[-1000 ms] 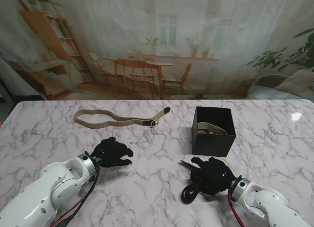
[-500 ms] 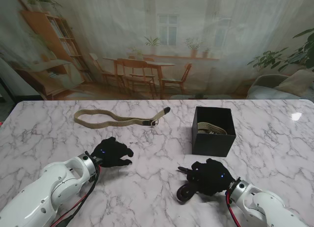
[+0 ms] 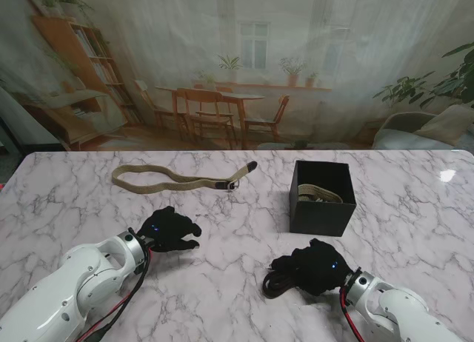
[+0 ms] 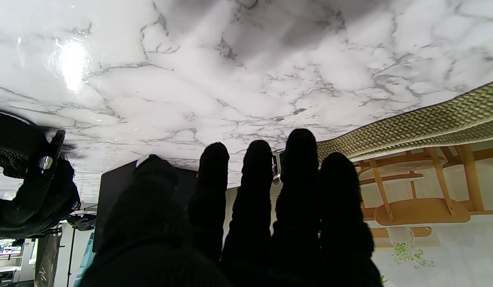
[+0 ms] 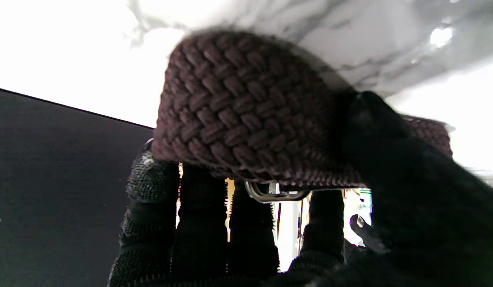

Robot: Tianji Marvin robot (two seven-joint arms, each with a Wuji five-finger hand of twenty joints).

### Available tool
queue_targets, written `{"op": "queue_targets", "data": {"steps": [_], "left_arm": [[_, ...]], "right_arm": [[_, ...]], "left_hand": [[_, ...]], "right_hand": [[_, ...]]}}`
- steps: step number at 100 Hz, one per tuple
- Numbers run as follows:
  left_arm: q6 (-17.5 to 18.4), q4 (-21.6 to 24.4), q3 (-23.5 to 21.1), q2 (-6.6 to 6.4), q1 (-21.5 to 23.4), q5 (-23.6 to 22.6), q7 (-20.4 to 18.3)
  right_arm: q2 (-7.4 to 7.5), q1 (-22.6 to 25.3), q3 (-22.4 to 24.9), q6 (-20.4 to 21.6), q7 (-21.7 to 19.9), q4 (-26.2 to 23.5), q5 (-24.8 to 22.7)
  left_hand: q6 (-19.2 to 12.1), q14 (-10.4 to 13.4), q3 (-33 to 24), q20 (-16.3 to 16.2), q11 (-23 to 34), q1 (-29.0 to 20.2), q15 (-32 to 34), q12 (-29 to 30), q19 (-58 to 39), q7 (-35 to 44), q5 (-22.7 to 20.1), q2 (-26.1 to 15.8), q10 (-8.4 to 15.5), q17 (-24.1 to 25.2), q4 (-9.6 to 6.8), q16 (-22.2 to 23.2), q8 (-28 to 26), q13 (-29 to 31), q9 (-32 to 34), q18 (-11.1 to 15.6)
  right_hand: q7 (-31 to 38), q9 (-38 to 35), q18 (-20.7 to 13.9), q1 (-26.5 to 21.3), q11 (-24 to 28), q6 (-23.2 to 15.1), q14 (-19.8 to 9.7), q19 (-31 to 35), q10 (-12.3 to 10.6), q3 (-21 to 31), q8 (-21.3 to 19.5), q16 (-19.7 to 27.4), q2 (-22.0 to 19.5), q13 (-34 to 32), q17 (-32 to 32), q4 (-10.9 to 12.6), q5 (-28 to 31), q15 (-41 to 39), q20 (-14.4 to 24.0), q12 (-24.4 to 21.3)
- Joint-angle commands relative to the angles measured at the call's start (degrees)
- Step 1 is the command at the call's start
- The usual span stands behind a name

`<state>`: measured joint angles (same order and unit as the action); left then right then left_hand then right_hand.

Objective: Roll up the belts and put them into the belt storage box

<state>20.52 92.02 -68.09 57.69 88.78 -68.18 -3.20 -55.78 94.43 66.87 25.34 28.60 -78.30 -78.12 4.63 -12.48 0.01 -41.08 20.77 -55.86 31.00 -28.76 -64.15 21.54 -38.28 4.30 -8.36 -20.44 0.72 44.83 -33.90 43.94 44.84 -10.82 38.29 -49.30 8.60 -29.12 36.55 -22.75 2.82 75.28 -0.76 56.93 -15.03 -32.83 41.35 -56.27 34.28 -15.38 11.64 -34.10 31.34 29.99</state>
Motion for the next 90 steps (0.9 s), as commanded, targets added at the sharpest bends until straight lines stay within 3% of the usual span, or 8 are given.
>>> {"op": "queue_targets", "data": {"steps": [1,9,10,15,28,39,52,90], "left_arm": [[0.0,-0.1,0.2,0.04,-0.1,0.0,-0.8],[0.0,-0.1,0.2,0.04,-0.1,0.0,-0.7],[0.0,-0.1,0.2,0.04,-0.1,0.0,-0.7],[0.0,-0.1,0.2,0.04,-0.1,0.0,-0.7],[0.0,-0.1,0.2,0.04,0.0,0.0,-0.6],[0.0,-0.1,0.2,0.04,-0.1,0.0,-0.7],[0.0,-0.1,0.3,0.03,-0.1,0.0,-0.8],[-0.1,-0.2,0.1,0.03,0.0,-0.1,-0.7]], "right_arm": [[0.29,0.1,-0.1,0.0,-0.1,0.4,-0.6],[0.34,-0.1,-0.3,-0.2,0.2,0.5,-0.8],[0.34,-0.1,-0.4,-0.3,0.3,0.5,-0.8],[0.27,0.0,-0.3,-0.4,0.1,0.4,-0.6],[-0.15,0.7,0.3,-0.5,-2.1,-0.3,0.7],[-0.31,0.8,0.3,-1.0,-2.9,-0.5,1.2],[-0.36,0.8,0.0,-1.7,-2.6,-0.4,1.2],[-1.14,2.3,1.5,-2.2,-2.5,-2.4,2.8]], "left_hand": [[1.2,-1.4,0.6,-0.6,0.0,0.4,-0.1,0.1,0.4,0.1,1.2,-1.8,-0.6,0.5,-0.23,0.2,0.0,-0.7,-0.4,-1.2],[1.3,-1.4,0.6,-0.6,0.0,0.3,-0.1,0.1,0.4,0.0,1.4,-1.8,-0.7,0.6,-0.24,0.2,0.1,-0.6,-0.4,-1.2],[1.3,-1.4,0.5,-0.6,0.0,0.3,-0.1,0.0,0.4,-0.1,1.4,-1.8,-0.6,0.5,-0.25,0.2,0.1,-0.6,-0.4,-1.2],[1.3,-1.3,0.5,-0.6,0.0,0.3,-0.1,0.1,0.4,-0.1,1.4,-1.8,-0.6,0.5,-0.25,0.2,0.1,-0.6,-0.4,-1.2],[1.3,-1.4,0.6,-0.6,0.0,0.4,-0.1,0.1,0.4,-0.2,1.6,-1.9,-0.7,0.6,-0.23,0.2,0.1,-0.6,-0.4,-1.2],[1.3,-1.4,0.6,-0.6,0.0,0.4,-0.1,0.1,0.4,-0.3,1.6,-1.9,-0.5,0.6,-0.24,0.1,0.1,-0.7,-0.4,-1.2],[1.3,-1.4,0.6,-0.6,0.0,0.4,-0.2,0.1,0.4,-0.3,1.6,-1.9,-0.6,0.6,-0.25,0.1,0.1,-0.7,-0.5,-1.2],[1.3,-1.3,0.5,-0.6,0.0,0.3,-0.1,0.0,0.4,-0.1,1.3,-1.8,-0.5,0.5,-0.25,0.2,0.0,-0.7,-0.4,-1.2]], "right_hand": [[-1.4,-4.0,-0.7,-3.3,0.8,2.6,-7.1,0.7,-4.2,3.8,3.0,-1.7,1.6,-2.8,-0.4,2.6,-5.7,-4.4,0.5,1.7],[-5.3,-5.6,-0.6,-3.2,1.7,10.0,-7.4,0.5,-5.4,2.3,6.4,-2.0,2.5,-3.7,-0.3,1.7,-6.7,-4.5,0.4,1.5],[-5.6,-5.9,-0.7,-2.8,1.8,15.7,-7.6,0.4,-5.7,1.9,6.7,-2.0,2.7,-3.9,-0.2,1.6,-6.8,-4.4,0.4,1.5],[-4.4,-6.0,-0.2,-1.8,3.1,25.2,-7.4,-0.5,-5.8,0.6,6.9,-2.0,3.1,-4.1,-0.1,2.7,-6.5,-3.9,-0.1,1.4],[2.8,-7.4,0.6,-2.1,7.5,32.6,-6.3,-1.4,-5.1,-1.3,5.0,-3.3,2.8,-4.8,-0.4,2.3,-2.1,-4.5,-0.6,2.7],[5.9,-10.6,1.7,-2.9,8.2,28.4,-5.4,-2.6,-3.9,-1.8,1.6,-4.6,1.6,-6.3,0.6,1.7,12.3,-5.0,-0.9,7.3],[15.8,-12.7,0.6,-4.2,6.4,15.3,-6.3,-2.8,-5.6,-0.8,-10.2,-5.4,0.5,-7.6,2.6,0.7,20.0,-5.1,-0.9,11.1],[27.8,-16.4,2.4,-8.8,7.1,-0.3,-3.9,0.5,-4.0,1.9,-6.5,-6.3,-1.4,-11.7,6.0,0.5,29.7,-8.2,-1.4,10.9]]}}
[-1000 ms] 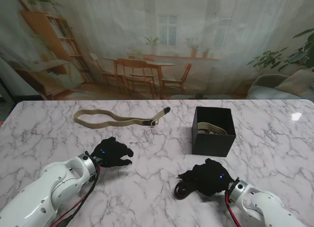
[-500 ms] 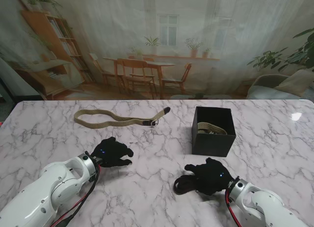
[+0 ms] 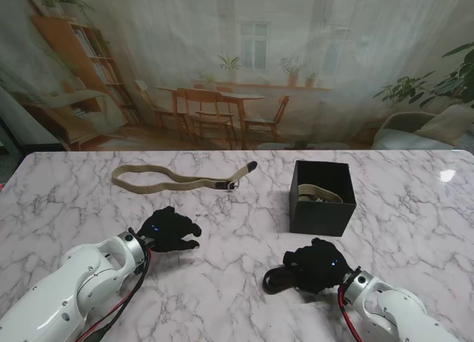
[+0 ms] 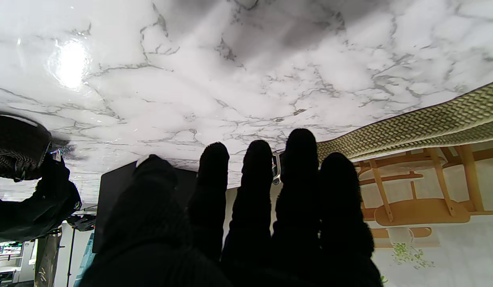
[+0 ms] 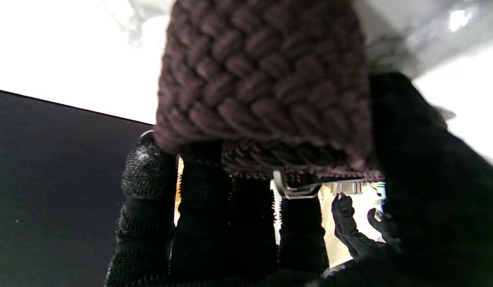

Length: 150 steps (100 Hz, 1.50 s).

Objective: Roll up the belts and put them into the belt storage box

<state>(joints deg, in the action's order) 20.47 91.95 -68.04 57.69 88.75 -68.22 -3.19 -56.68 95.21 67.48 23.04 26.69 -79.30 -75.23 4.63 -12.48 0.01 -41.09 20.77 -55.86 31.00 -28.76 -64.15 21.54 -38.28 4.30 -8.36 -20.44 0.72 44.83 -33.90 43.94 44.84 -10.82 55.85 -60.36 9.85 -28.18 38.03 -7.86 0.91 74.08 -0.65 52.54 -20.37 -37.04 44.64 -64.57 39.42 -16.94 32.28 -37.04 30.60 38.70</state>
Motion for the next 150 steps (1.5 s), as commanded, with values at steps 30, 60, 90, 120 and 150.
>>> {"op": "queue_targets", "data": {"steps": [30,60,90,120,150], "left_arm": [[-0.4,-0.2,-0.4,0.07,0.2,-0.2,-0.5],[-0.7,-0.1,-2.2,0.14,1.3,-1.5,1.8],[-1.1,-0.2,-2.9,0.18,1.8,-2.5,3.5],[-2.1,-0.4,-3.5,0.21,2.2,-3.7,5.6],[-2.3,-0.2,-4.3,0.28,3.0,-3.8,6.3]], "right_arm": [[-0.83,5.8,6.9,0.8,-1.6,-9.2,-1.4],[-1.25,5.8,15.3,5.0,-1.8,-16.7,-3.1],[-1.03,-0.3,21.7,8.5,-6.5,-20.8,-4.7],[-0.09,-13.9,17.6,7.2,-11.5,-12.2,-5.0],[1.15,-24.0,9.7,2.2,-14.8,-3.4,-8.0]], "left_hand": [[1.1,-1.3,0.6,-0.5,-0.1,0.5,-0.4,0.1,0.8,0.4,0.7,-1.8,-0.4,1.3,-0.21,0.0,-0.2,-1.0,-0.5,-1.4],[0.0,-0.4,0.7,3.9,-5.6,1.3,-8.7,4.4,10.1,0.2,0.5,-1.9,0.1,6.8,-0.12,-6.7,-0.5,-5.3,-5.9,-3.3],[-1.1,0.6,0.7,8.8,-11.1,1.9,-16.7,11.1,18.3,-0.7,1.0,-2.0,0.4,12.1,-0.09,-16.1,-0.8,-12.6,-13.5,-4.5],[-0.9,0.8,0.9,9.5,-11.6,2.8,-17.6,10.8,21.8,-0.7,2.6,-2.8,-0.6,15.8,-0.03,-16.6,-1.7,-18.4,-18.9,-4.5],[-0.9,0.6,1.0,8.9,-11.5,3.3,-17.2,10.5,21.9,-1.2,2.7,-3.0,-0.4,15.8,-0.07,-16.6,-1.5,-18.0,-18.1,-4.7]], "right_hand": [[9.6,-7.6,1.5,-11.2,5.7,-15.5,-0.3,2.4,-1.0,5.6,0.3,-2.7,-4.6,-4.9,1.9,2.5,14.4,-7.2,-1.2,1.2],[9.2,-7.7,1.7,-11.7,6.3,-14.8,-0.1,2.8,-0.7,5.3,-0.3,-2.7,-5.1,-4.7,2.3,2.5,14.9,-8.1,-1.5,0.6],[8.4,-7.4,1.3,-11.6,6.2,-15.4,-0.6,2.6,-1.5,4.6,-1.2,-2.4,-5.9,-4.5,2.5,2.6,14.6,-7.9,-2.0,0.5],[7.7,-7.3,0.6,-11.4,5.6,-16.0,-1.0,2.5,-2.2,4.2,-2.0,-1.9,-6.4,-4.8,3.0,2.6,14.4,-7.1,-2.4,0.6],[7.5,-7.0,0.4,-11.4,5.4,-16.5,-1.1,2.1,-2.4,4.0,-2.4,-1.9,-6.9,-4.5,2.4,2.6,14.1,-6.7,-2.6,1.0]]}}
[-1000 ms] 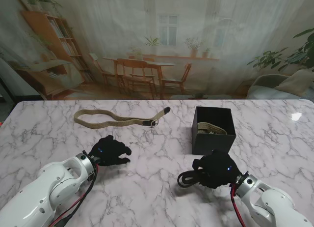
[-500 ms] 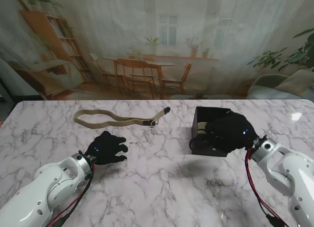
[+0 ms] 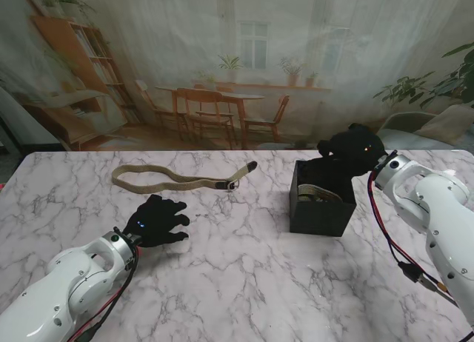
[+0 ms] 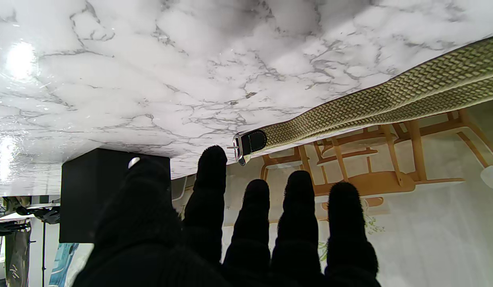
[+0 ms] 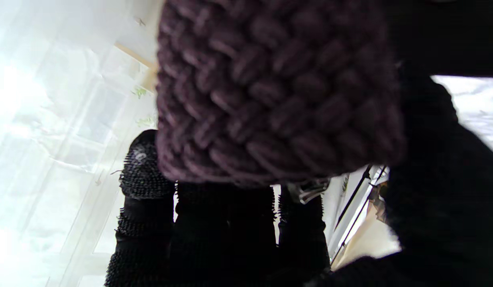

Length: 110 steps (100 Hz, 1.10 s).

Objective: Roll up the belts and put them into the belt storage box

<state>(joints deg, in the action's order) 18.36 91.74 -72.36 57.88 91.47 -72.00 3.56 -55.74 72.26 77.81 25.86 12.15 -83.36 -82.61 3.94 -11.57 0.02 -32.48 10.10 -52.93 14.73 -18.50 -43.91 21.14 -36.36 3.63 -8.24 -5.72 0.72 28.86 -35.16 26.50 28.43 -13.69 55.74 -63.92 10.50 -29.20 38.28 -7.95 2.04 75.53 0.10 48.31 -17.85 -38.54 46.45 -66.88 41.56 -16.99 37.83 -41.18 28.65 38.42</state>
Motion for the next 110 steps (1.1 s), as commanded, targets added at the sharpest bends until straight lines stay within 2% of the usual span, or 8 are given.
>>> {"op": "queue_targets", "data": {"steps": [1,16,41,58,79,98,110], "left_arm": [[-0.2,0.0,0.0,0.09,0.3,-0.1,-0.5],[-0.2,0.0,-0.2,0.09,0.3,-0.2,-0.2],[-0.1,-0.2,-0.1,0.08,0.1,-0.2,0.0],[0.0,-0.2,0.0,0.05,0.0,-0.3,-0.1],[0.1,-0.4,0.0,0.04,0.0,-0.4,0.2],[0.2,-0.6,0.3,0.02,-0.2,-0.3,0.2],[0.3,-0.8,0.5,0.00,-0.4,-0.3,0.2]], "right_arm": [[0.26,-1.2,-0.8,-0.7,-0.3,0.9,-0.8],[0.93,-3.0,-3.5,-1.9,-1.1,3.2,-3.0],[1.07,-4.7,-7.1,-3.5,-1.1,6.6,-2.4],[0.80,-5.3,-8.3,-3.7,-1.8,6.8,-1.2],[0.80,-6.5,-10.3,-4.3,-2.9,7.6,-1.0],[1.06,-8.1,-12.8,-4.7,-3.5,9.1,-1.3],[1.32,-8.5,-13.5,-4.7,-3.8,9.4,-2.2]], "left_hand": [[-0.2,-0.3,1.0,0.3,-0.8,0.3,-0.9,0.2,1.7,-0.8,0.7,-2.3,-0.6,1.1,-0.09,-0.6,-0.2,-0.5,-1.6,-1.9],[-0.3,-0.2,0.9,0.1,-0.7,0.3,-0.9,0.0,1.8,-0.8,0.6,-2.3,-0.5,1.2,-0.09,-0.5,-0.3,-0.4,-1.3,-2.0],[-0.3,-0.3,0.9,-0.2,-0.7,0.2,-0.8,-0.1,2.0,-0.7,0.5,-2.3,-0.5,1.2,-0.08,-0.4,-0.4,-0.4,-1.1,-1.9],[-0.4,-0.3,0.9,-0.4,-0.7,0.2,-0.8,-0.2,2.1,-0.6,0.5,-2.3,-0.4,1.1,-0.08,-0.4,-0.5,-0.3,-1.1,-2.0],[-0.4,-0.3,0.9,-0.6,-0.7,0.2,-0.7,-0.2,2.1,-0.5,0.4,-2.2,-0.4,1.0,-0.08,-0.3,-0.5,-0.1,-1.1,-2.0],[-0.4,-0.3,0.9,-0.8,-0.7,0.1,-0.6,-0.3,2.0,-0.4,0.4,-2.2,-0.4,0.8,-0.08,-0.3,-0.6,0.1,-1.0,-2.0],[-0.4,-0.3,0.9,-0.9,-0.7,0.1,-0.5,-0.3,1.9,-0.4,0.4,-2.2,-0.4,0.7,-0.08,-0.2,-0.6,0.2,-0.9,-2.1]], "right_hand": [[7.6,-3.4,-0.2,-10.4,5.1,-16.5,-2.3,0.7,-3.2,8.2,-4.9,-0.4,-8.7,-2.2,0.3,2.6,8.5,-2.6,-0.6,1.3],[7.4,-3.4,-0.6,-10.2,5.0,-17.0,-2.4,0.6,-3.5,8.1,-5.0,-0.4,-9.1,-2.0,0.1,2.6,8.4,-2.5,-0.6,1.5],[6.0,-2.9,-0.6,-10.1,4.6,-16.3,-2.5,0.9,-3.7,7.7,-3.7,-0.5,-9.9,-1.6,-0.6,2.6,7.8,-2.2,-0.2,1.5],[5.0,-2.6,-0.5,-10.3,3.7,-15.2,-2.5,0.8,-3.8,7.5,-2.2,0.0,-10.6,-1.2,-0.4,2.7,7.2,-1.2,-0.2,1.1],[3.0,-1.3,-0.7,-9.9,0.1,-11.4,-2.4,-0.3,-3.4,7.3,1.4,1.5,-10.9,-0.1,-1.1,2.6,3.7,2.2,-0.6,-0.5],[2.6,-0.9,-0.9,-9.2,-1.4,-11.3,-2.5,-0.6,-3.5,7.2,2.4,2.1,-11.0,0.4,-1.6,2.5,3.0,3.6,-0.5,-1.4],[1.3,1.8,-0.3,-6.6,-3.7,-11.0,-2.6,-2.1,-3.4,6.7,3.6,3.3,-11.3,2.9,-4.3,2.6,0.0,7.0,-0.6,-2.5]]}}
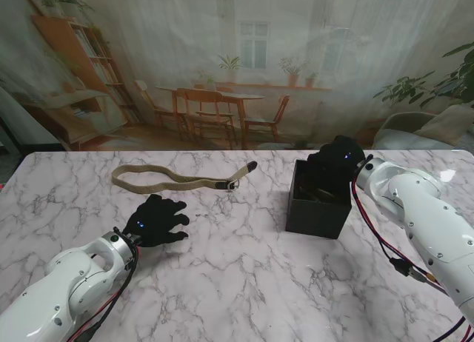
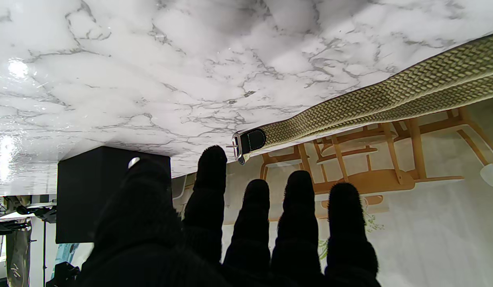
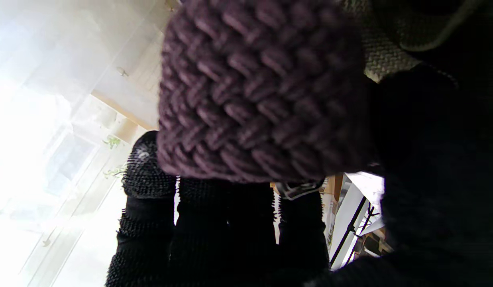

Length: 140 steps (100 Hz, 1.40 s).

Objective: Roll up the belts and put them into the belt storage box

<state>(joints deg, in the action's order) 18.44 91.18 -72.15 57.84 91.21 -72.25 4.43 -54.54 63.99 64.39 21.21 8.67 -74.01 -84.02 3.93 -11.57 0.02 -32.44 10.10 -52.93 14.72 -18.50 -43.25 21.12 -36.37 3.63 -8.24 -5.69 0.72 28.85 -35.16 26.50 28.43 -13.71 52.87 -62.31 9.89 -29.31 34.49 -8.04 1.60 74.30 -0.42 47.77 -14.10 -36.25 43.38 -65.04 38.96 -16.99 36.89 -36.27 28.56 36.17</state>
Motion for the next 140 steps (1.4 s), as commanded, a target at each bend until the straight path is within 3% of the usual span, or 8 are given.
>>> {"op": "queue_targets", "data": {"steps": [1,22,34,49,57,86,114,140], "left_arm": [[0.2,-0.2,0.3,0.04,-0.2,0.0,-0.7],[0.3,-0.4,0.5,0.02,-0.3,-0.1,-0.6],[0.3,-0.4,0.5,0.02,-0.4,-0.1,-0.5],[0.3,-0.5,0.7,0.00,-0.5,-0.2,-0.4],[0.3,-0.5,0.7,0.00,-0.6,-0.2,-0.4],[0.3,-0.6,0.8,-0.01,-0.6,-0.4,-0.1],[0.0,-0.6,0.6,0.00,-0.5,-0.5,0.0],[-0.3,-0.5,-0.2,0.10,-0.8,-0.3,0.1]], "right_arm": [[0.15,-0.2,-0.1,0.0,-0.4,0.1,-0.8],[1.28,-1.8,-2.3,2.2,1.5,1.5,-3.7],[1.80,-2.6,-3.5,3.5,2.1,2.2,-4.7],[2.02,-3.4,-4.9,3.9,1.6,3.2,-4.6],[2.31,-4.1,-5.9,3.7,2.0,3.9,-5.2],[3.34,-4.3,-5.6,3.7,5.0,3.9,-8.7],[2.99,1.6,3.5,3.4,8.0,-0.9,-10.5],[-0.19,16.3,18.9,5.5,4.6,-16.9,-5.3]], "left_hand": [[-0.4,-0.3,0.9,-1.0,-0.7,0.1,-0.5,-0.3,1.3,-0.4,0.4,-2.2,-0.4,0.7,-0.08,-0.2,-0.6,0.3,-1.0,-2.0],[-0.4,-0.3,0.9,-1.1,-0.7,0.1,-0.5,-0.3,1.2,-0.4,0.5,-2.2,-0.3,0.7,-0.08,-0.2,-0.6,0.4,-0.9,-2.1],[-0.5,-0.3,0.9,-1.2,-0.6,0.1,-0.4,-0.3,1.1,-0.4,0.5,-2.2,-0.3,0.6,-0.09,-0.1,-0.6,0.5,-0.8,-2.0],[-0.5,-0.2,0.9,-1.2,-0.6,0.1,-0.3,-0.3,1.0,-0.4,0.6,-2.1,-0.2,0.6,-0.09,0.0,-0.6,0.5,-0.8,-2.1],[-0.4,-0.3,0.9,-1.2,-0.6,0.1,-0.3,-0.3,1.0,-0.4,0.6,-2.1,-0.3,0.6,-0.08,0.0,-0.5,0.6,-0.8,-2.0],[-0.5,-0.2,0.9,-1.3,-0.5,0.0,-0.3,-0.3,1.0,-0.5,0.8,-2.1,-0.2,0.5,-0.10,0.0,-0.5,0.7,-0.8,-2.1],[-0.4,-0.2,0.9,-1.2,-0.4,0.1,-0.4,-0.4,1.1,-0.9,1.3,-2.2,-0.1,0.6,-0.11,0.0,-0.3,0.6,-0.3,-2.1],[-0.3,-0.2,1.0,-1.1,0.1,0.2,-0.5,-0.5,1.2,-1.5,1.7,-2.4,0.1,0.6,-0.11,-0.1,0.1,0.7,1.4,-2.2]], "right_hand": [[4.0,0.6,0.4,-6.2,-0.2,-10.9,-2.3,-1.1,-2.9,7.2,-0.1,1.2,-8.3,1.4,-2.1,2.6,0.6,2.5,-0.5,-0.4],[2.5,3.4,0.8,-5.9,-3.5,-18.0,-3.8,-3.1,-4.0,9.0,-0.2,2.8,-8.3,4.3,-5.2,2.9,0.6,6.3,-0.3,-2.9],[1.3,4.1,1.2,-5.3,-5.1,-18.6,-4.5,-4.0,-4.4,10.3,-0.1,3.4,-8.0,5.2,-6.1,2.7,0.2,7.5,-0.5,-3.2],[-4.6,8.5,1.8,0.0,-6.0,-15.7,-4.3,-5.7,-3.9,11.6,-1.6,5.4,-7.8,8.3,-8.3,4.1,-2.6,11.1,-0.4,-7.8],[-11.0,13.0,1.9,6.6,-7.3,-12.2,-3.2,-7.4,-2.5,10.5,-6.3,7.9,-8.5,12.2,-10.6,10.1,-4.7,14.5,-0.8,-10.6],[-19.7,24.8,2.9,14.3,-11.8,-8.8,-0.6,-11.5,-1.8,-3.2,-5.6,15.4,-13.7,21.6,-17.1,10.5,-15.9,21.6,-2.5,-16.7],[-18.6,24.9,3.6,14.2,-9.9,-7.1,0.4,-11.5,0.5,0.3,-5.4,16.3,-17.9,21.8,-17.3,11.5,-14.6,21.0,-3.0,-18.0],[-20.8,21.9,6.4,12.3,-12.9,-6.2,2.3,-13.7,2.0,-3.7,-5.1,16.5,-20.6,21.5,-19.4,11.9,-11.9,21.7,-4.2,-18.9]]}}
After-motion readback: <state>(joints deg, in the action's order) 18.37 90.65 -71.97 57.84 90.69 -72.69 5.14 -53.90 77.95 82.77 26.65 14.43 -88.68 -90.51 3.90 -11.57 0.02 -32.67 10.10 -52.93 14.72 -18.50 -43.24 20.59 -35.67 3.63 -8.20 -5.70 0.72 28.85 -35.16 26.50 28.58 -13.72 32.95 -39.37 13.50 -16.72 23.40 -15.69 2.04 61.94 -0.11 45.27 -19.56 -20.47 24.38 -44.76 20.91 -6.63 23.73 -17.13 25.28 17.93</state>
